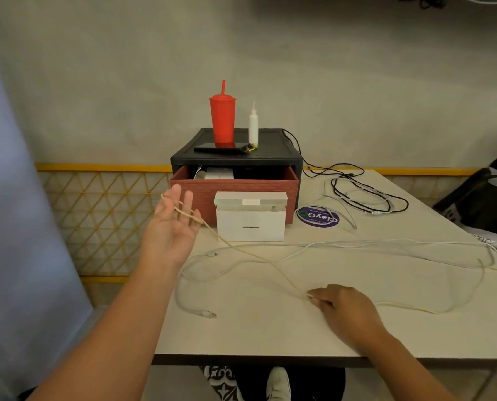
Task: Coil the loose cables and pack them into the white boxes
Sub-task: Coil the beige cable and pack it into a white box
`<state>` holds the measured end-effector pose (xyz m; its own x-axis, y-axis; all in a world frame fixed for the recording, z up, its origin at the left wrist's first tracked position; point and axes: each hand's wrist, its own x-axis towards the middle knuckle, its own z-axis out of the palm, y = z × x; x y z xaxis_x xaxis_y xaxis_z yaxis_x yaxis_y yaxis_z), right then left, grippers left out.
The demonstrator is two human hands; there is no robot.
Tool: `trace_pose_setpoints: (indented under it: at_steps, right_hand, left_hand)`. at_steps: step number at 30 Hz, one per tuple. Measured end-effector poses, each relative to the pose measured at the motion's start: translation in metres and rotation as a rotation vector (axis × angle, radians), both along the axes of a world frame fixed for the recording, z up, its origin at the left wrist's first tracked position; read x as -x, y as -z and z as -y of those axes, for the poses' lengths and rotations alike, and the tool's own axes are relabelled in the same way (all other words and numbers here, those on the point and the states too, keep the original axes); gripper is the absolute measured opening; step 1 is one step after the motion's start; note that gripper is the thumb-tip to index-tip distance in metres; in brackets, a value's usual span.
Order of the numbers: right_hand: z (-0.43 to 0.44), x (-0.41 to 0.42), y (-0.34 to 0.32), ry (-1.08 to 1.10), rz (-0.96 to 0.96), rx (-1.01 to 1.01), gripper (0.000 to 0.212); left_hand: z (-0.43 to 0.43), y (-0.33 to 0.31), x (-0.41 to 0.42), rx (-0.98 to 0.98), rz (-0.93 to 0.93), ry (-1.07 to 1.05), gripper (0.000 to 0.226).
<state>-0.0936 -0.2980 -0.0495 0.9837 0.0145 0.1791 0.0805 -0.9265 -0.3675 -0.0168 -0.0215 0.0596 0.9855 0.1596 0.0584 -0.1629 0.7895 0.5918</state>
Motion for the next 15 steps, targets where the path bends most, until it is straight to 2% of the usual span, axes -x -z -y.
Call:
trace_pose_setpoints:
  at_steps: [6, 8, 11, 15]
  right_hand:
    - [-0.005, 0.002, 0.001, -0.112, -0.005, -0.057, 0.027]
    - [-0.004, 0.002, 0.001, -0.116, -0.017, -0.083, 0.025]
    - [-0.001, 0.001, 0.002, -0.115, -0.017, -0.197, 0.02]
    - [0.002, 0.002, -0.005, 0.004, 0.039, -0.611, 0.023]
  left_hand:
    - [0.017, -0.02, -0.021, -0.077, 0.008, -0.123, 0.043]
    - [0.02, -0.018, -0.027, -0.324, 0.024, -0.197, 0.046]
    - [0.023, -0.007, -0.027, -0.835, 0.07, -0.29, 0.041]
    - [0.019, 0.023, -0.016, -1.366, 0.209, -0.044, 0.037]
